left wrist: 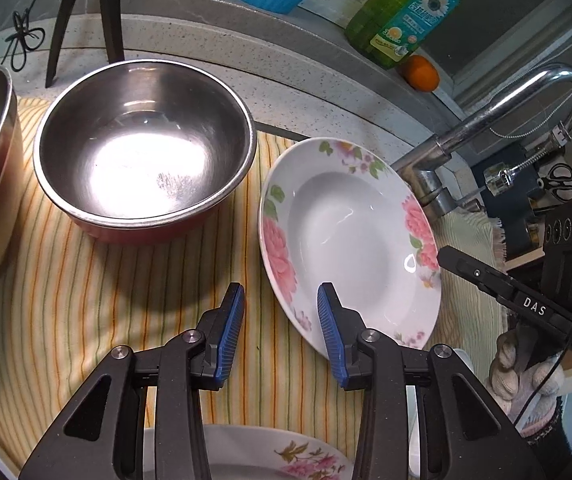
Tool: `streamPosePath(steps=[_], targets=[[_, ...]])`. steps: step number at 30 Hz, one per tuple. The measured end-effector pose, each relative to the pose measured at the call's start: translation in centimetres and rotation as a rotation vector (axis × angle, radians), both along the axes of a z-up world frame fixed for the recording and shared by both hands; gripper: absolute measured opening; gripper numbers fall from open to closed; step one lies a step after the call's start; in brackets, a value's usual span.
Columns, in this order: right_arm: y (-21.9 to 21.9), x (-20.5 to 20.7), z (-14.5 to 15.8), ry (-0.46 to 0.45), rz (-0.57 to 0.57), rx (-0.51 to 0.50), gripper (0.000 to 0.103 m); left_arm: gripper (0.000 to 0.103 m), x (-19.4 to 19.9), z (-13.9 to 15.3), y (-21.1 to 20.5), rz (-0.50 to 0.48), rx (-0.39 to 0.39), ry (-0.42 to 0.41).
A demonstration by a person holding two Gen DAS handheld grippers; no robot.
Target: Organize plates and bowls
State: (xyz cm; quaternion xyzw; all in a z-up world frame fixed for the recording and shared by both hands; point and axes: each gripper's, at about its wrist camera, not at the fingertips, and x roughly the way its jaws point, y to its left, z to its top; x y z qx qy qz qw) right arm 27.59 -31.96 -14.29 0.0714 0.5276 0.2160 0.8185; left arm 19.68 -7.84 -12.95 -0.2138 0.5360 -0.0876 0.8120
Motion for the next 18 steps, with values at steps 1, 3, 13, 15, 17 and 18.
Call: streamPosePath(steps=[1,3,13,15,17,18], targets=[[0.1,0.2,-0.1,0.001,0.005,-0.003,0.052,0.036,0.1,-0.1,0.0,0.002,0.001,0.002],[0.6,0.7,-0.4,0.005,0.014,-0.015,0.052,0.036,0.3,-0.2,0.1,0.009,-0.001,0.004],[1.7,2.2,-1.8,0.046,0.028,-0.01,0.034,0.034,1.6,-0.3,-0.2,-0.023,0.015,-0.003],[1.9,2.3,-1.9,0.056,0.037,-0.001,0.027,0.034,1.7,-0.4,-0.4,-0.031,0.012,-0.004],[2.3,2.3,-2.1,0.061,0.045,-0.002,0.025,0.033,1.8,-0.4,-0.6,-0.042,0.014,-0.005],[2.5,2.2,-2.1,0.058,0.044,-0.008,0.025,0.033,1.8,-0.4,-0.8,-0.049,0.016,-0.006]])
